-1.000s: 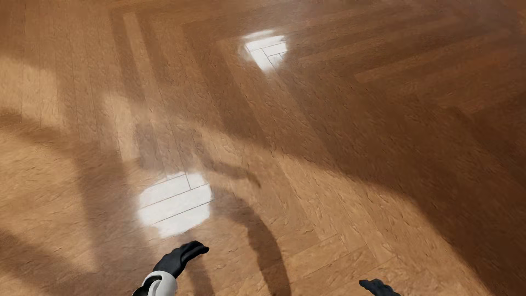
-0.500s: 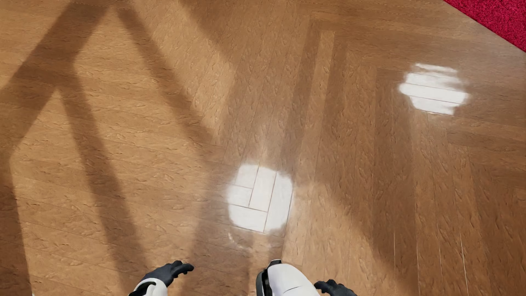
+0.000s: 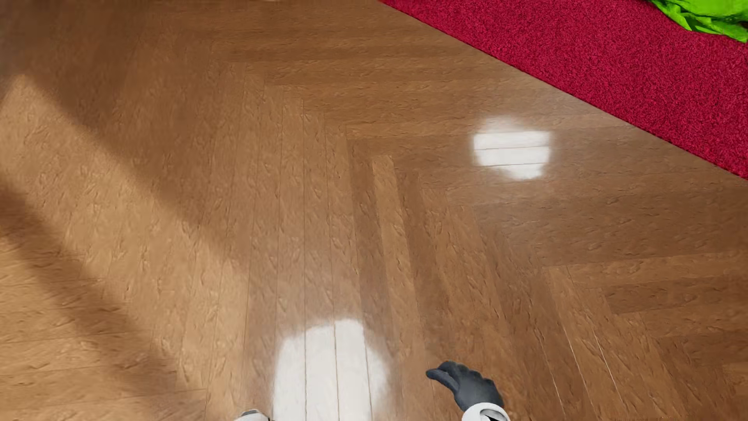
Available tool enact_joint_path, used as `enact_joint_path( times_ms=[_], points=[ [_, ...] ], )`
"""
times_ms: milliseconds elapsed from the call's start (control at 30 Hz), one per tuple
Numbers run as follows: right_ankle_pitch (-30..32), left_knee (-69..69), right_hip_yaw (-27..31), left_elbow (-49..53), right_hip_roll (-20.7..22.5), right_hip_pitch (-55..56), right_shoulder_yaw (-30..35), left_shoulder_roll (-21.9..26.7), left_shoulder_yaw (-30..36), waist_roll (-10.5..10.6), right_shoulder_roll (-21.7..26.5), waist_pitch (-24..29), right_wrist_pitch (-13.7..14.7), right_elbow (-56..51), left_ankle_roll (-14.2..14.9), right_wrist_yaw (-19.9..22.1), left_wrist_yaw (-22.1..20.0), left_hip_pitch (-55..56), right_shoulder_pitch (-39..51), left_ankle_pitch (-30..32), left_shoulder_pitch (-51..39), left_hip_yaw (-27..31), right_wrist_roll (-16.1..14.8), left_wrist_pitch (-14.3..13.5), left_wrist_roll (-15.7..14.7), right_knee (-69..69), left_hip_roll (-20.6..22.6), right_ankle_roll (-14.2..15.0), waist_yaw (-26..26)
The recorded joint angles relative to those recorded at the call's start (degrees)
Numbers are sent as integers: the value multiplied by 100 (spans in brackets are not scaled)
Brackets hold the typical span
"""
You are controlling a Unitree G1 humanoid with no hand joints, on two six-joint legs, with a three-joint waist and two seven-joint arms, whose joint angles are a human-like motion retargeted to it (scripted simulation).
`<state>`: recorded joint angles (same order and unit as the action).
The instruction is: Approach the bed
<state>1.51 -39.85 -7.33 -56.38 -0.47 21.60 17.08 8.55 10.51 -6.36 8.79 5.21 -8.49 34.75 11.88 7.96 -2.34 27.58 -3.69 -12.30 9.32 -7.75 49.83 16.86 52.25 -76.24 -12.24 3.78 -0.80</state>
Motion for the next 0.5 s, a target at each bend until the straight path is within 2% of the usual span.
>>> enact_joint_path(
  times_ms=[33, 100, 133, 167, 200, 233, 267, 300, 333, 367, 400, 433, 467, 500],
  points=[
    [-289, 337, -276, 370, -82, 686, 275, -52, -110, -60, -30, -27, -94, 703, 18, -457, -261, -628, -50, -115, -304, -372, 226, -337, -133, 231, -11, -76, -57],
    [-696, 1122, -527, 1179, -231, 1755, 607, -122, -602, -120, 106, -107, 68, 1911, 84, -1554, -976, -1892, -197, -191, -813, -1057, 409, -1094, -884, 1518, 200, -241, -189],
    [-768, 1528, -513, 1582, -312, 2162, 626, -133, -776, -127, 258, -150, 230, 2258, 135, -1985, -1295, -2464, -316, -187, -1125, -1281, 451, -1276, -1271, 2443, 393, -361, -264],
    [-746, 1942, -383, 2021, -332, 2483, 488, -136, -886, -113, 390, -190, 311, 2411, 187, -2143, -1605, -2993, -483, -141, -1451, -1412, 435, -1337, -1634, 3482, 598, -510, -343],
    [-736, 2280, -246, 2517, -351, 2706, 126, -147, -932, -76, 441, -224, 202, 2482, 223, -1945, -1871, -3475, -683, -32, -1706, -1441, 290, -1388, -1982, 4434, 797, -630, -422],
    [-733, 2457, -224, 3033, -393, 2817, -452, -168, -941, -18, 381, -252, -113, 2569, 229, -1428, -2002, -3907, -892, 173, -1823, -1371, -2, -1504, -2258, 5016, 934, -715, -499],
    [-803, 2360, -295, 3502, -437, 2793, -1130, -181, -908, 61, 205, -278, -607, 2674, 229, -732, -1953, -4225, -1078, 540, -1774, -1203, -340, -1642, -2380, 5097, 959, -772, -577],
    [-670, 1895, -485, 3867, -470, 2667, -1742, -143, -830, 171, -69, -300, -1126, 2720, 205, -71, -1772, -4367, -1227, 1159, -1597, -940, -607, -1702, -2257, 4763, 833, -1039, -641],
    [-251, 1002, -595, 4105, -380, 2518, -2178, -30, -714, 325, -392, -302, -1424, 2675, 106, 289, -1547, -4251, -1318, 1957, -1362, -610, -781, -1644, -1865, 4288, 580, -1402, -674],
    [-207, -285, -647, 4200, -190, 2346, -2380, 117, -572, 511, -670, -267, -1389, 2592, -94, 232, -1343, -3819, -1297, 2693, -1127, -302, -859, -1502, -1313, 3827, 277, -1542, -659],
    [-509, -1661, -749, 4103, 67, 2138, -2314, 228, -411, 701, -826, -204, -1197, 2531, -305, -29, -1151, -3066, -1116, 2917, -924, 95, -743, -1323, -820, 3487, 100, -1607, -597],
    [-855, -2803, -780, 3758, 391, 1840, -2040, 282, -223, 864, -870, -138, -1080, 2451, -285, -98, -898, -2129, -795, 2508, -776, 667, -373, -1141, -558, 3367, 231, -1577, -532],
    [-1132, -3485, -732, 3167, 708, 1444, -1753, 308, -17, 976, -885, -92, -1079, 2255, -259, 172, -513, -1184, -406, 1996, -680, 1074, 93, -991, -513, 3466, 371, -1547, -497],
    [-1333, -3648, -576, 2420, 995, 978, -1643, 359, 197, 1038, -960, -68, -1025, 1908, -400, 545, 1, -328, -31, 1564, -609, 1246, 356, -883, -512, 3710, 392, -1533, -476]
  ],
)
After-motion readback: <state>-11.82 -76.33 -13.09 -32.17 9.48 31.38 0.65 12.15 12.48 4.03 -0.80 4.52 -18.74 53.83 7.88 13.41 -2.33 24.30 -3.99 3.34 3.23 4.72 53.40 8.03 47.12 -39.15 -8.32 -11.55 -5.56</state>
